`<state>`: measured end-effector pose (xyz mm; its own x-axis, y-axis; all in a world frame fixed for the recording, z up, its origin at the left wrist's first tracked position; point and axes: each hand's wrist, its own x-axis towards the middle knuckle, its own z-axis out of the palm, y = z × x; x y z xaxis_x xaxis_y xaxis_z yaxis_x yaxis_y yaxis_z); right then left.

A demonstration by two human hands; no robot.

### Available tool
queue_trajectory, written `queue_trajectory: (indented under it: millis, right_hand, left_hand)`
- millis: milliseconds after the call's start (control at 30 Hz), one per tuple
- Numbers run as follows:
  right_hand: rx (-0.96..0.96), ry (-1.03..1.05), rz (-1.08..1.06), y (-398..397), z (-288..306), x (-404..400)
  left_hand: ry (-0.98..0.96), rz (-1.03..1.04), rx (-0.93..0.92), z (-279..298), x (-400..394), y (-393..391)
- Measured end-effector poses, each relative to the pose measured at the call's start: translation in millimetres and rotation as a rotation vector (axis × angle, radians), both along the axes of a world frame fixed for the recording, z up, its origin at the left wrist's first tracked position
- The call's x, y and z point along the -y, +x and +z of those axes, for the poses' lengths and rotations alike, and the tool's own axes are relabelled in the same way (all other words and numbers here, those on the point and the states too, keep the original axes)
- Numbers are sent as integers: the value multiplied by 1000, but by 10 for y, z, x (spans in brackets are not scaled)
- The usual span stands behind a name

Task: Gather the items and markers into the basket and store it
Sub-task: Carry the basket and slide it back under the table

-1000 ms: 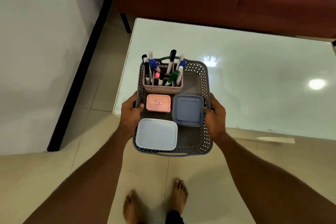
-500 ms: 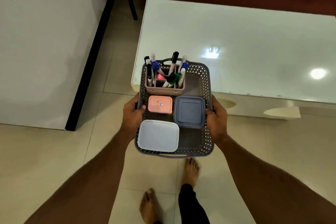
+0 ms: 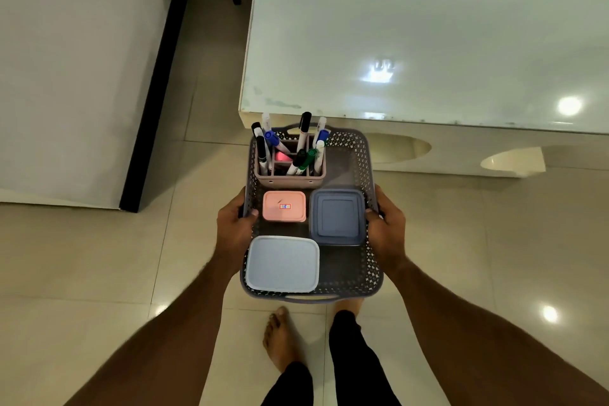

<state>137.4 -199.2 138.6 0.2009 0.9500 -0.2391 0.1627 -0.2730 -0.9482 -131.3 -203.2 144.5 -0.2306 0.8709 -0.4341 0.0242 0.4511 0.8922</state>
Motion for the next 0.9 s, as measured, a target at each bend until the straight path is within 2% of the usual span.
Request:
queue_trajectory:
  millis: [267, 533, 900]
  right_hand:
    - [16, -48, -1, 24, -266, 103]
    - [58, -99, 20, 144, -778, 26]
    - [106, -117, 25, 381, -1428, -392]
  left_hand:
    - [-17, -3, 1, -413, 106, 57]
    - [-64, -18, -4, -921, 44, 126]
    - [-87, -34, -20, -1601, -419, 341]
